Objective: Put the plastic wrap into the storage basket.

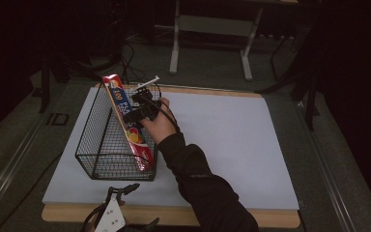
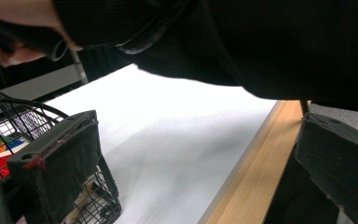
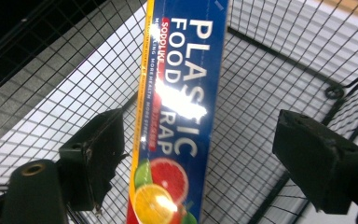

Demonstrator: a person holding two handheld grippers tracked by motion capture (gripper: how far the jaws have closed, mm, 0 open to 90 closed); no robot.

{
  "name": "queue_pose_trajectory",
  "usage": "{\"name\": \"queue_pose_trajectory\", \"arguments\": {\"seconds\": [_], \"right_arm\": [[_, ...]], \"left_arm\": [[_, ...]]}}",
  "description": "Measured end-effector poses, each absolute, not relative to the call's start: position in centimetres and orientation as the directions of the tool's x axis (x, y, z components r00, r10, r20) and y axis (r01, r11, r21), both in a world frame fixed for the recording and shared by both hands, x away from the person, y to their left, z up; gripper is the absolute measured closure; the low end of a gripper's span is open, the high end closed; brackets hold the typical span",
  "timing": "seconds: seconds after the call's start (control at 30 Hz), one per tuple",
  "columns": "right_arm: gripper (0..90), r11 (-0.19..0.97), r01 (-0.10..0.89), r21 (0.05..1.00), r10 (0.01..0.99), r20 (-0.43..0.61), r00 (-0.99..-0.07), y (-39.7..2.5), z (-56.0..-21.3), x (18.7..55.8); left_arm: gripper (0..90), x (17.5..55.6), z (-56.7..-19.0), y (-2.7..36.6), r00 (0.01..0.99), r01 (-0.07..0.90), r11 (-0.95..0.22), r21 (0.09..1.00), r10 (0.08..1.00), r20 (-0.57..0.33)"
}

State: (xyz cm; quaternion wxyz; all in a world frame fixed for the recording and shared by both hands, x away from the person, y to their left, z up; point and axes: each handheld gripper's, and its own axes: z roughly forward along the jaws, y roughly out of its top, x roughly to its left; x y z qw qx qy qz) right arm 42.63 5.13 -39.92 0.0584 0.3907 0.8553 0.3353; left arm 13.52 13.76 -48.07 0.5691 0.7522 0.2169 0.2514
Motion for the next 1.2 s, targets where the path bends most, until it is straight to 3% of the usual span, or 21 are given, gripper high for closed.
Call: {"name": "queue_pose_trajectory", "arguments": {"seconds": [0.6,1.2], "right_arm": [[15.9,0.427,0.580,0.694,0.700,0.153,-0.698,-3.0,-38.0,40.9],[13.6,0.423,0.599,0.679,0.725,0.143,-0.674,-13.5,-41.5,38.5]], "left_arm": [[0.6,13.7,-48.2,13.7,0.777,0.049,-0.259,0.965,0.616,0.126],[0.6,13.8,-48.3,13.5,0.776,0.052,-0.265,0.963,0.617,0.128]]}}
